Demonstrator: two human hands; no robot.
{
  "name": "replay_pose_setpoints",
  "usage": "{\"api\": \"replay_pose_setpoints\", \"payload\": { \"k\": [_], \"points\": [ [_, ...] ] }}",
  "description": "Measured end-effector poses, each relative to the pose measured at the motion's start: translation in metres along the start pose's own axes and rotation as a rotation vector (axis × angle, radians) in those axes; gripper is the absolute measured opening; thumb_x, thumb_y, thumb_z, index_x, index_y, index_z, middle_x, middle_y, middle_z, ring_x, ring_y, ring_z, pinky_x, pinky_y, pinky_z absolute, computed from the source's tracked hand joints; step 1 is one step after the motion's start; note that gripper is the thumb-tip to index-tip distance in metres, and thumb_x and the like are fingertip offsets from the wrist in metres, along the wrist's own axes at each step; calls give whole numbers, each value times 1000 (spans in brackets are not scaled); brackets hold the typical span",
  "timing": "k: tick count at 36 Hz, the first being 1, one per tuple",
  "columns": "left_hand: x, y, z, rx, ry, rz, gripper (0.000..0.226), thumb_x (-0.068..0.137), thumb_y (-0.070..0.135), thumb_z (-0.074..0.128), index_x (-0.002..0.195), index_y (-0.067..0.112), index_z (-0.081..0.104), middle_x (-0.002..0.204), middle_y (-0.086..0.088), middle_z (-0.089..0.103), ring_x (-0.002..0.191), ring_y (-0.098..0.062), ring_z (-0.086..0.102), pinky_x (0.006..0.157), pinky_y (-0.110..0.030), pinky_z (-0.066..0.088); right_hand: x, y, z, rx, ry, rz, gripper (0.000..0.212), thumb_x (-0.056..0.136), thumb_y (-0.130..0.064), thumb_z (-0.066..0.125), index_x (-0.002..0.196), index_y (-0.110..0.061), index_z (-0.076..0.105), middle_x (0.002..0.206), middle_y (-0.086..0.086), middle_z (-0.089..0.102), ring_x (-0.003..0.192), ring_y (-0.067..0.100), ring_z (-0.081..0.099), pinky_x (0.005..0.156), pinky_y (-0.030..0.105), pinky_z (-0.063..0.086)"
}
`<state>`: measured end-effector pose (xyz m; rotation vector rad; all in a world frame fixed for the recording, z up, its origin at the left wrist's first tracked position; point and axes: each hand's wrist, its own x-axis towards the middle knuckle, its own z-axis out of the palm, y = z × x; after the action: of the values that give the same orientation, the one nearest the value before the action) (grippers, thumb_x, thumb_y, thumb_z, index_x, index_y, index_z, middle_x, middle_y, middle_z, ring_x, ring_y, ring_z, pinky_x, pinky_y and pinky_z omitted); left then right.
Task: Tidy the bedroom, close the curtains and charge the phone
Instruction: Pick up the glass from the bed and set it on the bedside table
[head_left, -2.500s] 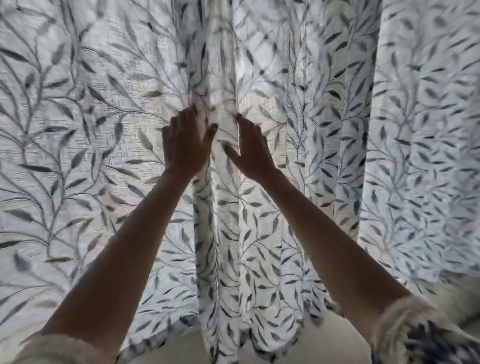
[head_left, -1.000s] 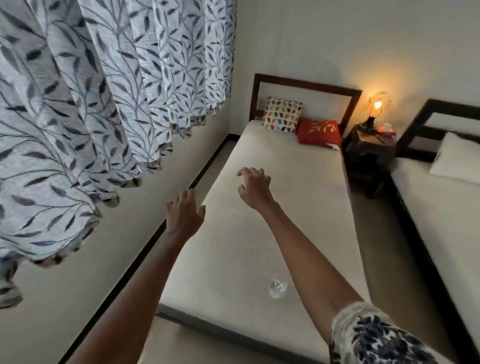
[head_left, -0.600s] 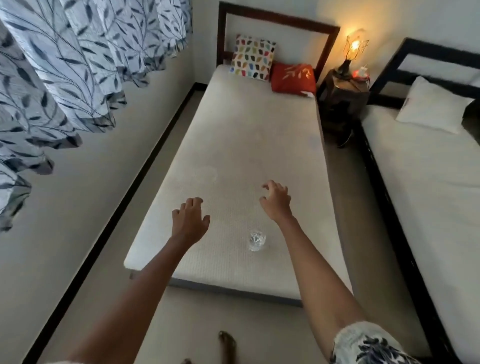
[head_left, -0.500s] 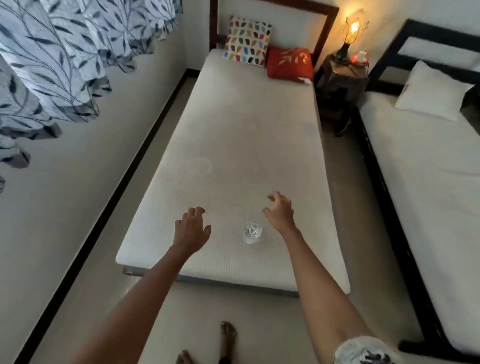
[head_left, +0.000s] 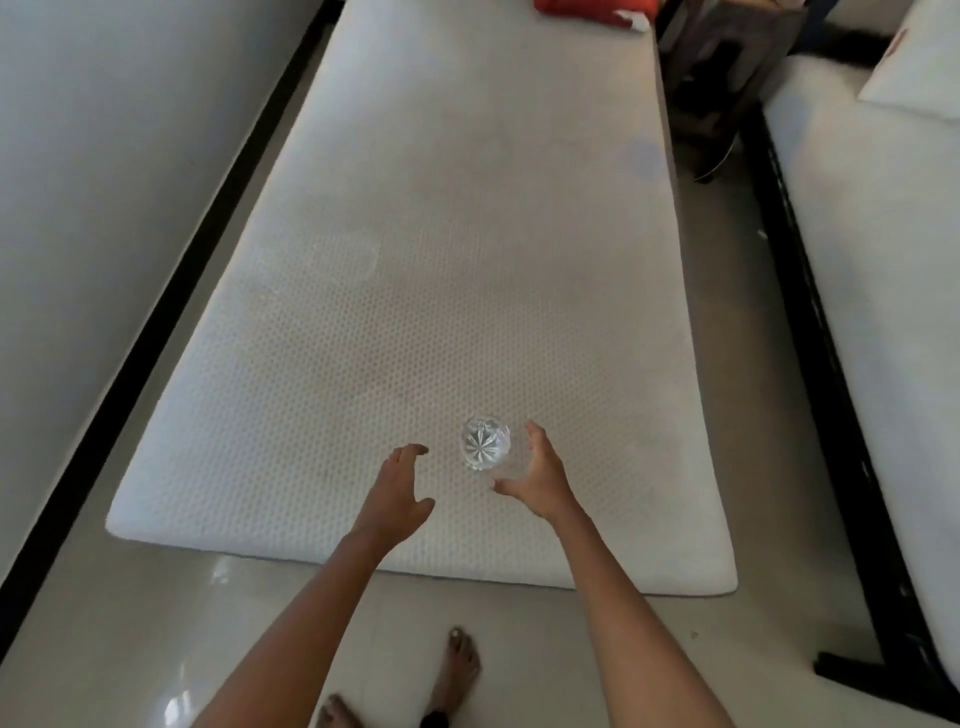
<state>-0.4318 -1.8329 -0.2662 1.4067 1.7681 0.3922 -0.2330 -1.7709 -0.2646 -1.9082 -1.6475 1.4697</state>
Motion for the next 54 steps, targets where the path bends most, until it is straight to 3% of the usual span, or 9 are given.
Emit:
{"api": "replay_pose_setpoints", "payload": {
  "k": [4,9,19,25,32,44,48,52,54],
  "points": [
    [26,-16,31,-28,-13,-26,75,75,9,74,138,9,34,144,-8,35,135,-22,32,108,-27,25,26,23,15,40,-26,-43,109,65,-16,85,148,-14,14,149,4,30,129,8,31,100,20,29],
    [50,-27,59,-50,-5,-54,84,72,10,77,141,13,30,144,-6,36,134,-24,31,108,-31,26,48,40,33,56,10,-102,109,59,-29,88,145,-21,20,144,4,38,131,16,40,109,38,38],
    [80,-26,74,-18,68,35,76,70,5,73,137,14,38,132,-2,53,123,-21,45,103,-24,23,67,47,45,82,86,-186,90,58,-28,88,133,-22,39,125,-3,56,112,11,56,96,28,49],
    [81,-21,74,-24,38,-3,70,76,10,72,137,21,38,135,3,49,128,-19,37,101,-28,31,64,46,37,67,101,-210,85,57,-32,89,128,-21,45,112,-10,62,100,5,61,84,15,51],
    [68,4,62,-10,101,68,62,76,16,74,131,23,46,128,7,56,120,-14,47,97,-25,36,43,29,13,68,106,-235,88,56,-35,88,131,-19,45,114,-11,60,103,3,59,84,8,47],
    [34,125,-10,-19,106,294,53,79,22,72,127,25,50,122,12,60,112,-9,54,98,-30,43,-36,-55,-87,54,254,-286,86,56,-35,89,129,-15,47,111,-9,60,100,2,58,78,-2,42],
    [12,179,-47,-8,19,371,46,77,17,74,119,17,56,116,6,64,104,-4,56,94,-21,43,-81,-87,-127,27,319,-299,86,57,-34,88,129,-15,47,115,-4,61,102,4,58,76,-2,43],
    [-18,233,-85,50,-97,453,46,77,16,74,119,13,56,115,2,65,93,-6,57,74,-7,42,-134,-115,-161,15,401,-286,91,56,-41,88,132,-16,46,124,-2,60,110,9,58,81,5,45],
    [-32,257,-100,84,-115,504,46,77,17,74,119,13,56,114,2,66,90,-8,58,71,-6,40,-159,-129,-179,11,441,-296,91,55,-42,87,132,-16,46,124,-2,61,108,9,58,76,-1,42]
  ]
}}
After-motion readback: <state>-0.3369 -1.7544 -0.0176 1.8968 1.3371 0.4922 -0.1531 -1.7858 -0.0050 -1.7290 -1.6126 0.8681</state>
